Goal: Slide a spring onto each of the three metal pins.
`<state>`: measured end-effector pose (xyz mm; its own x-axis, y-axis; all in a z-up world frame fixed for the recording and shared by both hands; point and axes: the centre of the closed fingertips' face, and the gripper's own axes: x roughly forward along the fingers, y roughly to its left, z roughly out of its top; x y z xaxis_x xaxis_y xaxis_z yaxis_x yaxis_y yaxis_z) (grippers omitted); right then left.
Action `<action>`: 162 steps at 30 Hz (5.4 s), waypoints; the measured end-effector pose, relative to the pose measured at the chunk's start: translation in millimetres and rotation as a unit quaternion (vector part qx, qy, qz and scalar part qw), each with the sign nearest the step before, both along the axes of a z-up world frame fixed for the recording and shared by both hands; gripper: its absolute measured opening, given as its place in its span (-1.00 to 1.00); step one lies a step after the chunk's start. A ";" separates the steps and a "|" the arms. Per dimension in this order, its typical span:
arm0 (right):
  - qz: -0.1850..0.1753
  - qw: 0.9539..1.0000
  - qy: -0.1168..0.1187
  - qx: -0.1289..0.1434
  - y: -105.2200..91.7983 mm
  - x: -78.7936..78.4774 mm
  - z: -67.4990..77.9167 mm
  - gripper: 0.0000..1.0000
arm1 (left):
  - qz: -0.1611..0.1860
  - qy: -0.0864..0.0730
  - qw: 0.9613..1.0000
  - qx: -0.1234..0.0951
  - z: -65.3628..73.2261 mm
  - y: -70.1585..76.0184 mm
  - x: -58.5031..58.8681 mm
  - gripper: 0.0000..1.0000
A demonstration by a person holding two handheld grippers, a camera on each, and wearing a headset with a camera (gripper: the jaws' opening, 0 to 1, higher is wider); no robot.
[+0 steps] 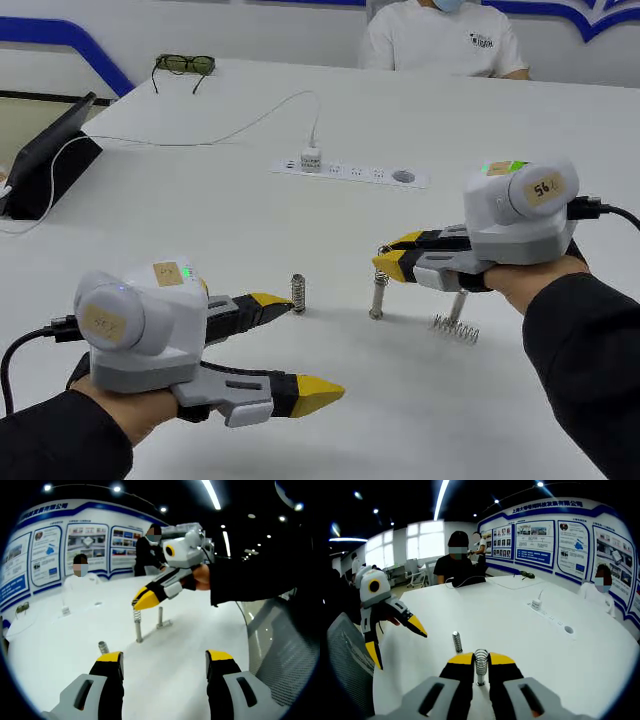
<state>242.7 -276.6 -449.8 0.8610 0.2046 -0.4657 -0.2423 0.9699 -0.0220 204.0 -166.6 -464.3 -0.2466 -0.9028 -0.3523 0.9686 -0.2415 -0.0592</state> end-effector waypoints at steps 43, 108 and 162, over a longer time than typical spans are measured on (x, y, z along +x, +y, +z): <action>-0.019 0.999 0.051 -0.005 0.4 -2.0 -56.2 -0.73 | -0.002 -0.001 1.000 0.010 -3.1 1.0 -2.5 0.30; -0.055 0.995 0.080 -0.028 -58.7 -103.0 -78.7 -0.63 | -0.018 -0.009 1.000 0.013 1.3 -5.7 -11.4 0.25; 0.133 0.986 0.080 -0.057 45.8 -95.6 -22.7 -0.77 | -0.045 -0.015 0.999 0.015 -0.8 -13.4 -21.5 0.06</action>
